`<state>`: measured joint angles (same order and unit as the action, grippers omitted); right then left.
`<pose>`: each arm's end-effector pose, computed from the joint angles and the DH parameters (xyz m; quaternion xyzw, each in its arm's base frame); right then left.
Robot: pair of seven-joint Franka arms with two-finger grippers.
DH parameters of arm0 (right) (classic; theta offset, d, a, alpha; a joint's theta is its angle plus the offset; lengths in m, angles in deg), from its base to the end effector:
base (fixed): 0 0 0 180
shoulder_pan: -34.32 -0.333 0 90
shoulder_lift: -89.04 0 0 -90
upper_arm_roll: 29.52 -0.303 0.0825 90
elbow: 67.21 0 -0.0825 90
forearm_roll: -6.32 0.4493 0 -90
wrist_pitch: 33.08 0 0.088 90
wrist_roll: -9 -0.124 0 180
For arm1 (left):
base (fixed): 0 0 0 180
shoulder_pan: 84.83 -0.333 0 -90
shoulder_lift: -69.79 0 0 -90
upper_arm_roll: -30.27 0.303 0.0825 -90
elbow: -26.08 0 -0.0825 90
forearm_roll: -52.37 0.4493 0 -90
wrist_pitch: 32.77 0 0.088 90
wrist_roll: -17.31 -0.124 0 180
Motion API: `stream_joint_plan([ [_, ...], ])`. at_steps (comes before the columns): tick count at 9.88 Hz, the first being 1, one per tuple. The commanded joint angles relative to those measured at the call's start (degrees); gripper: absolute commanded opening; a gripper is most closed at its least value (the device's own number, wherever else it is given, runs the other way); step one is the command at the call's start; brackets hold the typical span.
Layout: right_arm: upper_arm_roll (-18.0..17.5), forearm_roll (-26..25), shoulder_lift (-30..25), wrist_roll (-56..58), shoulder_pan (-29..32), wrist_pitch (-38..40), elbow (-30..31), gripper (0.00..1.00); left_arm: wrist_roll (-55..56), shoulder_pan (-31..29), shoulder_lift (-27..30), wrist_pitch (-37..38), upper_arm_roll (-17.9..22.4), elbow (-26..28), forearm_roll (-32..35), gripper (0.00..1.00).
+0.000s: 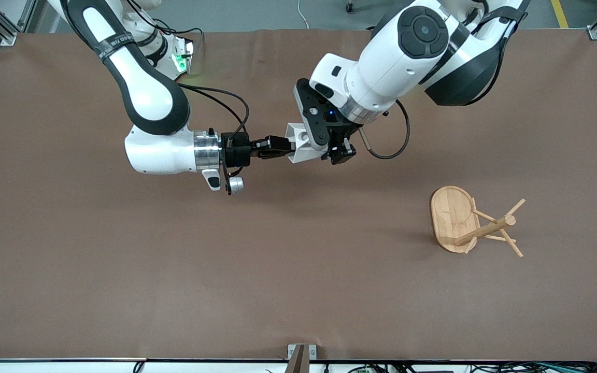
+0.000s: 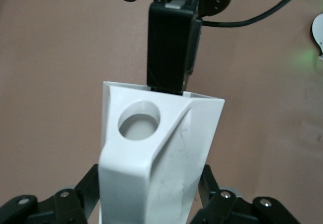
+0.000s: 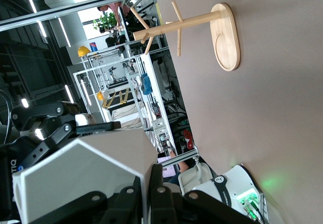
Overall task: Hang cup on rack
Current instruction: 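Open the right gripper and withdraw it while the left gripper carries the cup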
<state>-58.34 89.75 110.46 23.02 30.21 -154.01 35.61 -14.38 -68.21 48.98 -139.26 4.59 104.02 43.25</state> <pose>0.5830 0.4206 0.3574 -0.7725 0.0512 0.1303 0.6194 0.5686 -0.4736 0.5151 0.8071 -0.5640 0.0697 0.1604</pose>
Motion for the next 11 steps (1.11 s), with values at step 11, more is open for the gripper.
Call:
stream_joint_plan([
  [11, 20.2, -72.7, -13.1, -19.6, 6.8, 3.2, 2.9, 1.00, 13.7, -8.7, -2.2, 9.8, 0.7, 0.4, 1.6, 0.00],
])
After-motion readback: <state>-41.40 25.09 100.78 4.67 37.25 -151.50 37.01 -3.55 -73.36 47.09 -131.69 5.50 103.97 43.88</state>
